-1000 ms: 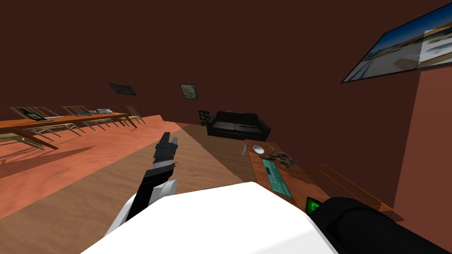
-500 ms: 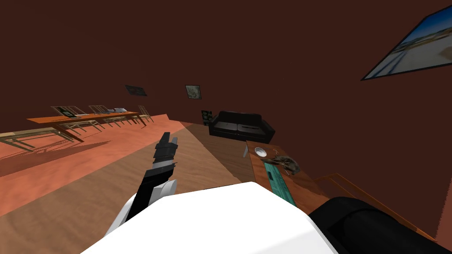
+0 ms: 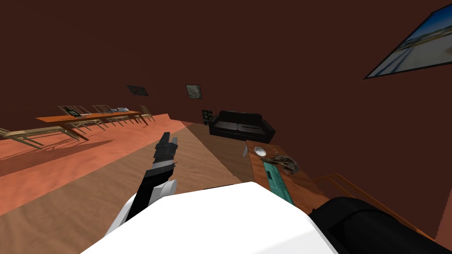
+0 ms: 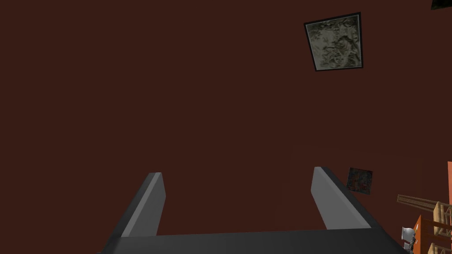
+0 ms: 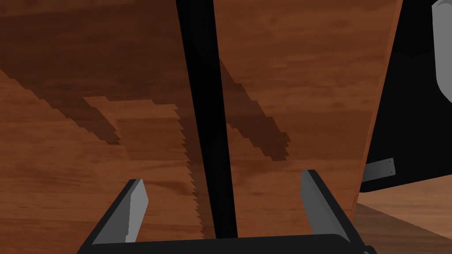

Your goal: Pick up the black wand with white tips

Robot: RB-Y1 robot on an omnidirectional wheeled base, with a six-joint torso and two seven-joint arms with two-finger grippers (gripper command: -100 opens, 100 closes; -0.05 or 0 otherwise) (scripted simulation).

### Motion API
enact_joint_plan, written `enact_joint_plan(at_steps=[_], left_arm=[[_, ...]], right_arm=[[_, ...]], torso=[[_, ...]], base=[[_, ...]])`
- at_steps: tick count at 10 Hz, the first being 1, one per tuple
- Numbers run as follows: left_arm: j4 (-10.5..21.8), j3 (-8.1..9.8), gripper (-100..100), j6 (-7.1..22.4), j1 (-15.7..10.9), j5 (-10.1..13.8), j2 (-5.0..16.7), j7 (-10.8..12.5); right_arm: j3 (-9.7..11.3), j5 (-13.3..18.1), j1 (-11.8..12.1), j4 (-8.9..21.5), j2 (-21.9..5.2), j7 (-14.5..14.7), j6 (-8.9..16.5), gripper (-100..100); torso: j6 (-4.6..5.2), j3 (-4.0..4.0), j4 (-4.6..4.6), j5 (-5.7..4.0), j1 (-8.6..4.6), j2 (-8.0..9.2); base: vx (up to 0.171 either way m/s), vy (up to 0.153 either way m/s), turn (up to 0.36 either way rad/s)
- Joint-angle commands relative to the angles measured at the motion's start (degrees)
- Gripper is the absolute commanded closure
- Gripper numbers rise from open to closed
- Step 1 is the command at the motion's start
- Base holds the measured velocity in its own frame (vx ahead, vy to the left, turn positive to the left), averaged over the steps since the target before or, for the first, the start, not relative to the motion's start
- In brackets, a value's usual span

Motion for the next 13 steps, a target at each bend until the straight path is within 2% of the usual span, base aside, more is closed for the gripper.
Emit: enact_joint_plan(at_steps=[1,3,4,5,6,7,8,11,12,13], left_arm=[[0.0,0.0,0,0.0,0.0,0.0,0.0,0.0],[0.0,0.0,0,0.0,0.0,0.0,0.0,0.0],[0.0,0.0,0,0.0,0.01,0.0,0.0,0.0],[0.0,0.0,0,0.0,0.01,0.0,0.0,0.0],[0.0,0.0,0,0.0,0.01,0.0,0.0,0.0],[0.0,0.0,0,0.0,0.01,0.0,0.0,0.0],[0.0,0.0,0,0.0,0.01,0.0,0.0,0.0],[0.0,0.0,0,0.0,0.01,0.0,0.0,0.0],[0.0,0.0,0,0.0,0.01,0.0,0.0,0.0],[0.0,0.0,0,0.0,0.01,0.0,0.0,0.0]], right_arm=[[0.42,0.43,-2.1,2.86,1.31,-0.76,-0.62,-100],[0.42,0.43,-2.1,0.26,1.31,-0.76,-0.62,-100],[0.42,0.43,-2.1,0.2,1.31,-0.76,-0.62,-100],[0.42,0.43,-2.1,2.98,1.31,-0.76,-0.62,-100],[0.42,0.43,-2.1,2.27,1.31,-0.76,-0.62,-100],[0.28,0.7,-2.63,3.68,1.79,-0.93,-0.2,-100],[-0.14,1.51,-4.21,4.58,3.25,-1.43,1.05,-100],[-0.16,1.46,-3.88,3.87,3.0,-1.37,1.41,-100],[-0.15,1.47,-3.92,3.96,3.02,-1.41,1.34,100],[-0.15,1.47,-3.91,3.95,3.02,-1.41,1.35,100]], torso=[[0.0,0.0,0.0,0.0,0.0,0.0],[0.01,-0.02,0.0,0.01,0.03,-0.04],[0.01,-0.07,-0.02,0.01,0.09,-0.13],[0.0,-0.11,-0.04,0.02,0.12,-0.2],[0.02,-0.12,-0.05,0.04,0.13,-0.2],[0.01,-0.12,-0.05,0.03,0.13,-0.21],[0.01,-0.09,-0.04,0.03,0.09,-0.16],[0.03,0.0,0.04,-0.18,-0.1,-0.05],[0.03,0.0,0.04,-0.19,-0.14,-0.06],[0.03,0.0,0.04,-0.19,-0.15,-0.06]], base=[[-0.061,-0.033,0.032],[-0.02,-0.012,0.0],[0.0,0.0,0.0],[0.009,0.005,0.004],[0.0,0.0,0.0],[-0.014,-0.008,0.015],[-0.063,-0.038,0.05],[-0.014,-0.007,0.011],[0.0,0.0,0.0],[0.0,0.0,0.0]])
